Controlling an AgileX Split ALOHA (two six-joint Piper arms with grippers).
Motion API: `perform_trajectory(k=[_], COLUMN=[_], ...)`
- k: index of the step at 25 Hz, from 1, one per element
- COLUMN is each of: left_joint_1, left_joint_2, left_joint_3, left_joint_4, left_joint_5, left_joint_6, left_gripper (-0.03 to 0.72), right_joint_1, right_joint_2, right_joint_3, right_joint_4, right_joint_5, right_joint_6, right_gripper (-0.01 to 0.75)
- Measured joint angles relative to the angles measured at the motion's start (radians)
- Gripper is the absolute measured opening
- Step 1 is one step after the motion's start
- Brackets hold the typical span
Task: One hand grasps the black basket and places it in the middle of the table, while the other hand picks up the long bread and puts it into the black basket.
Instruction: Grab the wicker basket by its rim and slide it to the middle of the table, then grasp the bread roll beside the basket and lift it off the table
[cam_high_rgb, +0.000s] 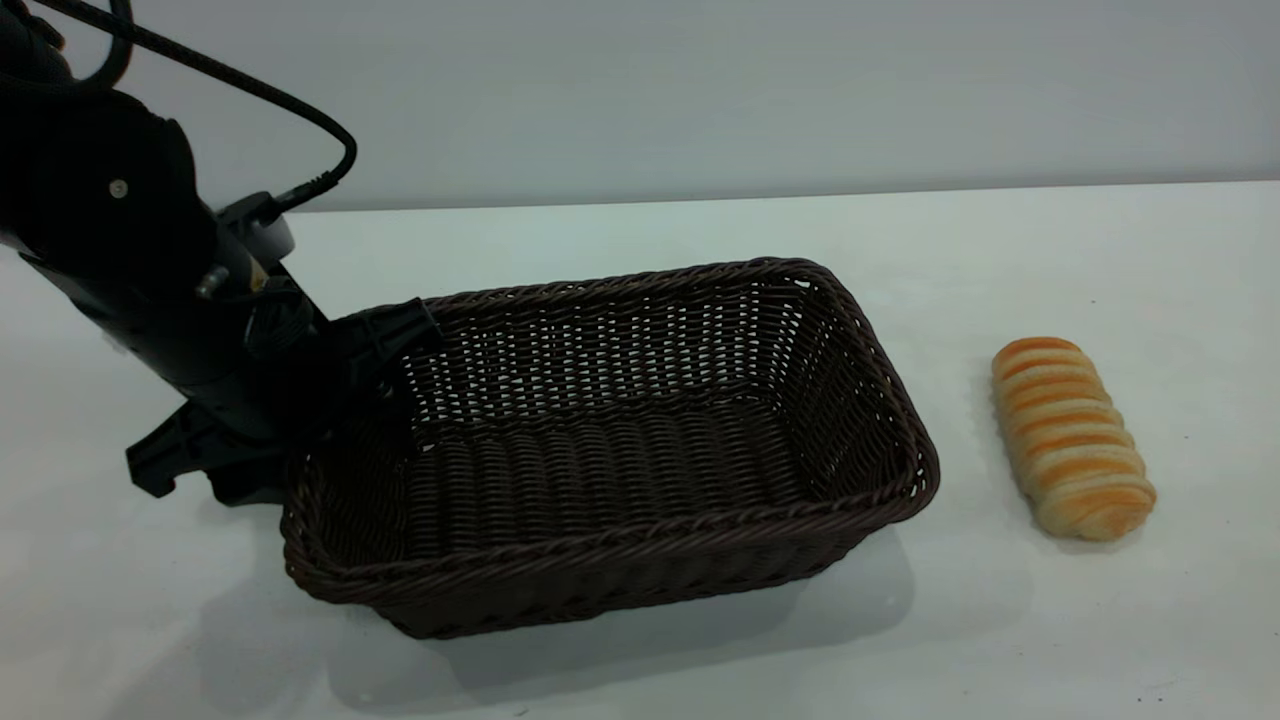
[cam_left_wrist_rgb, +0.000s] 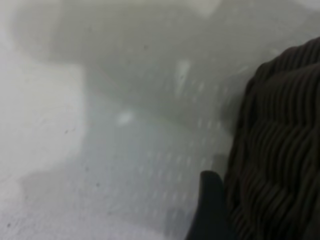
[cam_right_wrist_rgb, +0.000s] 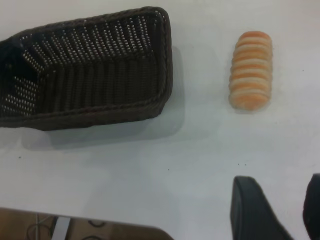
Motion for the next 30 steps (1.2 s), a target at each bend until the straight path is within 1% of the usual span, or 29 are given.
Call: perform_trajectory(k=[9, 20, 25, 27, 29, 30], left_joint_1=[0.000, 0.000, 0.000, 0.000, 0.000, 0.000], left_joint_2=[-0.058, -0.176, -0.245, -0.293, -0.365, -0.400], left_joint_3=[0.000, 0.000, 0.000, 0.000, 0.000, 0.000], left_joint_4=[-0.001, 0.000, 0.000, 0.000, 0.000, 0.000], left_joint_5=[0.032, 0.083, 0.086, 0.079, 0.054, 0.034], left_joint_6=[-0.071, -0.074, -0.074, -0.075, -0.075, -0.075], left_gripper=[0.596, 0.594, 0.594, 0.594, 0.594, 0.594], right_joint_1=[0.000, 0.000, 0.000, 0.000, 0.000, 0.000], right_joint_2=[0.000, 0.000, 0.000, 0.003, 0.026, 0.047], right_joint_3=[0.000, 0.000, 0.000, 0.000, 0.001, 0.009], right_joint_4=[0.000, 0.011, 0.032, 0.058, 0.081, 0.104], right_joint_5=[0.001, 0.002, -0.005, -0.019, -0.040, -0.072], right_joint_6=[-0.001, -0.001, -0.006, -0.034, -0.077, -0.100], right_gripper=[0.243, 0.243, 0.243, 0.243, 0.243, 0.243])
